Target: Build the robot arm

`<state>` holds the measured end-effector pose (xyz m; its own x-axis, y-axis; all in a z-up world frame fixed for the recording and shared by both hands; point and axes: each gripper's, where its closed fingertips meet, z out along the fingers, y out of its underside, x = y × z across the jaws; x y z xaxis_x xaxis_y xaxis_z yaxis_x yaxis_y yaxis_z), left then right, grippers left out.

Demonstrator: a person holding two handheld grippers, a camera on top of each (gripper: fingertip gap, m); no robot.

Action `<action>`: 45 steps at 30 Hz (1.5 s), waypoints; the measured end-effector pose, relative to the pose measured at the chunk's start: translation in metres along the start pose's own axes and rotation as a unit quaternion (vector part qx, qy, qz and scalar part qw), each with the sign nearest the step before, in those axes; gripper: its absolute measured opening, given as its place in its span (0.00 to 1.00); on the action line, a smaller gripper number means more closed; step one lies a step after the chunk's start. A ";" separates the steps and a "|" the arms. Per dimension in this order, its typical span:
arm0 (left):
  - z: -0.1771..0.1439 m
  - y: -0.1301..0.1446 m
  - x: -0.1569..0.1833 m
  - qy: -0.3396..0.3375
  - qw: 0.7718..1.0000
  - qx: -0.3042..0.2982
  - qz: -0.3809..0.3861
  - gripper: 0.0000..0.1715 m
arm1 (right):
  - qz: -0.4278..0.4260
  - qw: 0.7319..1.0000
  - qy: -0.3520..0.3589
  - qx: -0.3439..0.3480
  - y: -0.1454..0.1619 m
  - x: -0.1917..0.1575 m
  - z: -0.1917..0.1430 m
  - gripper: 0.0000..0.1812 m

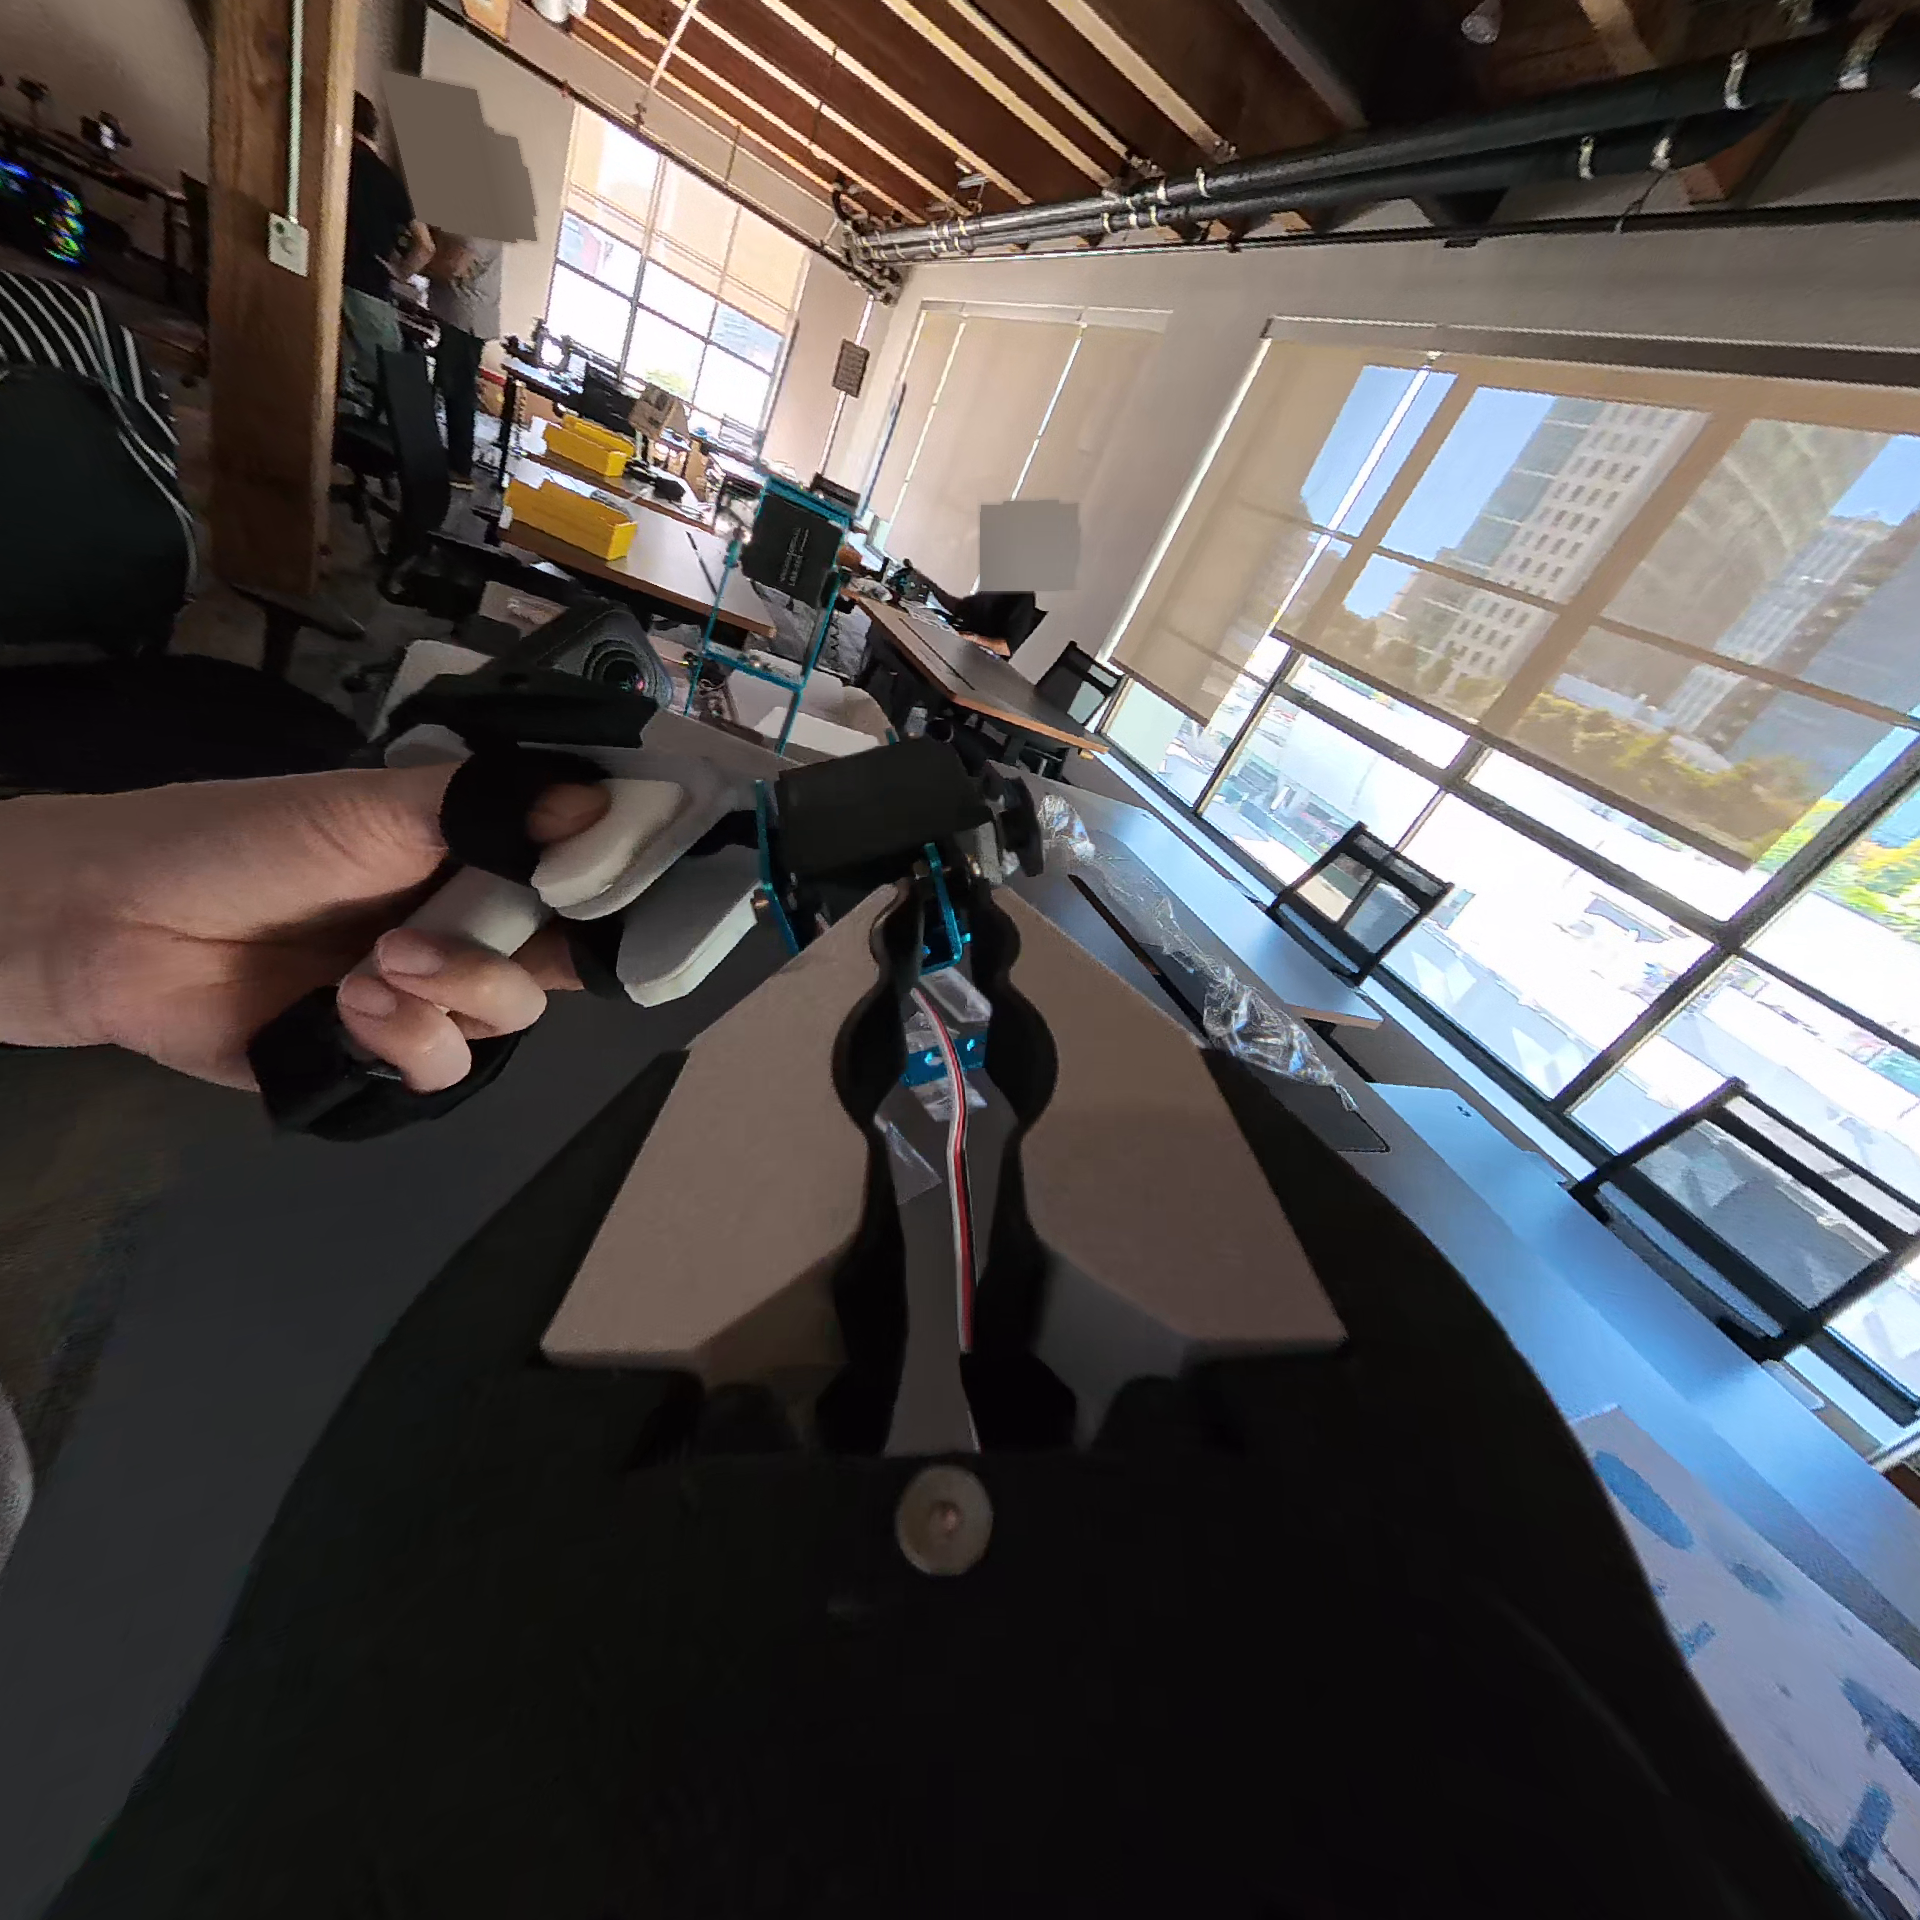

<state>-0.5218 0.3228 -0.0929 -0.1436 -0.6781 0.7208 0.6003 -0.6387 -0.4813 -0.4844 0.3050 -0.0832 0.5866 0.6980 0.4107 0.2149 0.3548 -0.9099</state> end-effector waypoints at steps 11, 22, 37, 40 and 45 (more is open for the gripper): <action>-0.029 -0.033 -0.032 -0.001 0.998 -0.061 0.022 0.00 | 0.029 0.999 0.000 -0.040 0.030 -0.015 0.047 0.07; -0.045 0.042 -0.088 -0.120 0.852 -0.324 0.394 0.00 | 0.285 0.940 -0.085 -0.169 0.110 -0.038 0.016 0.08; -0.052 0.081 -0.107 -0.132 0.736 -0.414 0.519 0.01 | 0.169 0.931 -0.190 -0.263 0.141 -0.049 0.012 0.05; -0.052 0.077 -0.110 -0.123 0.738 -0.424 0.509 0.01 | 0.194 0.905 -0.255 -0.280 0.143 -0.054 0.012 0.05; -0.053 0.074 -0.112 -0.123 0.731 -0.424 0.519 0.00 | 0.264 0.876 -0.285 -0.285 0.144 -0.056 0.015 0.05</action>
<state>-0.5028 0.3326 -0.2354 0.2514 -0.9387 -0.2359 -0.4347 0.1083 -0.8941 -0.4977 0.3261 -0.2363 0.2708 0.9263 -0.2618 0.4824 -0.3660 -0.7958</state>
